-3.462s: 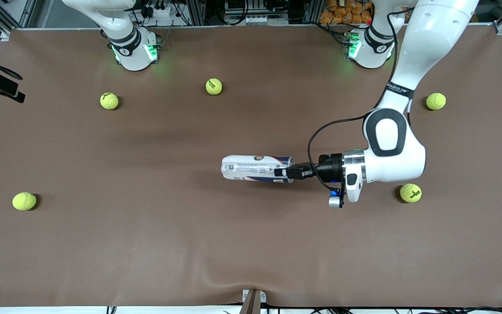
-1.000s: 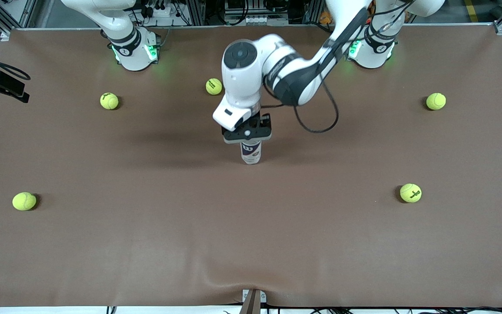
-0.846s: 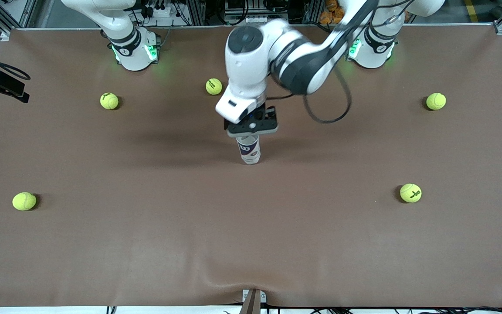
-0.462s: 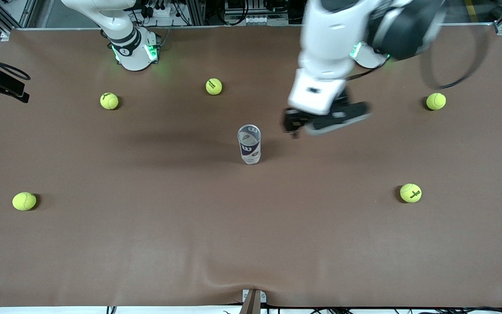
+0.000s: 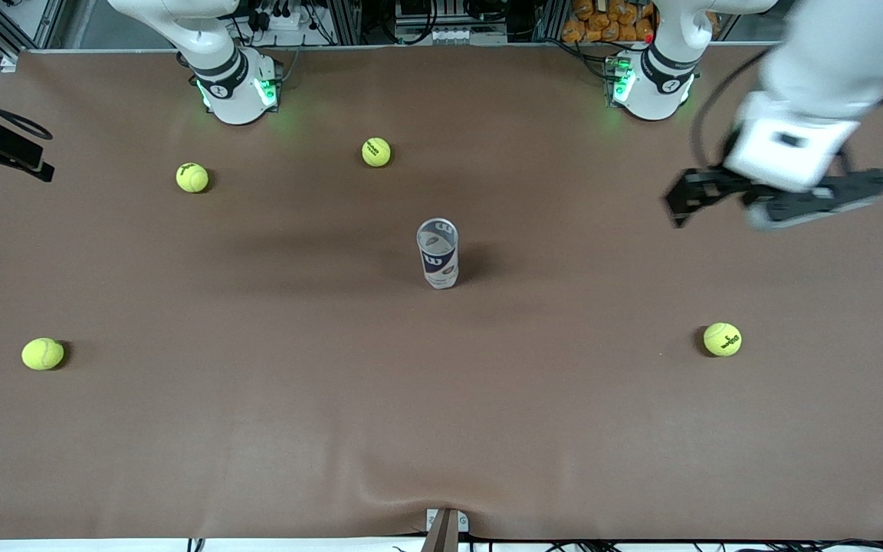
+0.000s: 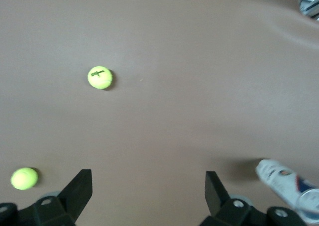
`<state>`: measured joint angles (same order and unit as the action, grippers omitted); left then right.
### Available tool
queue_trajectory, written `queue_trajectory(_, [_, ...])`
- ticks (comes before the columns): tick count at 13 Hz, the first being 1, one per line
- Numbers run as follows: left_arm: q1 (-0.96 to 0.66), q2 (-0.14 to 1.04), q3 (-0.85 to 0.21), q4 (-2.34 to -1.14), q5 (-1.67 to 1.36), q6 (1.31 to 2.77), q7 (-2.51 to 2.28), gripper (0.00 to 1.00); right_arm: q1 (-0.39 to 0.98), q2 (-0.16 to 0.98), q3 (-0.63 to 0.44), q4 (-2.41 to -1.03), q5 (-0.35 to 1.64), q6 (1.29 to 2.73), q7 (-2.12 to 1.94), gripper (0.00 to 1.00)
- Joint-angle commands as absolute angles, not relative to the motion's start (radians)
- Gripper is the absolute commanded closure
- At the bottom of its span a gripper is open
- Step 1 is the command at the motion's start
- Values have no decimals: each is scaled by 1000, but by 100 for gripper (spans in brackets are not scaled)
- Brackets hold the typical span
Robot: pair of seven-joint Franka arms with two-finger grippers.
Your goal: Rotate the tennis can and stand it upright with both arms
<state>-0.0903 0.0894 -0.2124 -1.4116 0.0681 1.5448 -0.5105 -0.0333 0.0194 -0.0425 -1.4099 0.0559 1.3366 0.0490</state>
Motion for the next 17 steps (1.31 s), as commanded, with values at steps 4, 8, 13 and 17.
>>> queue_trajectory(4, [-32,-28,-224,-1569,51,1557,-401,0,-26,14,-32,-1404,14,1336,46,0])
queue_trajectory(8, [20,-29,-218,-1555,51,1551,-282,0,-15,14,-32,-1404,5,1336,46,0])
queue_trajectory(13, [34,-23,-210,-1555,58,1552,-183,0,-15,14,-32,-1404,5,1336,46,0])
queue_trajectory(17, [12,-46,-104,-1566,34,1523,-113,0,-15,14,-32,-1404,5,1336,46,0])
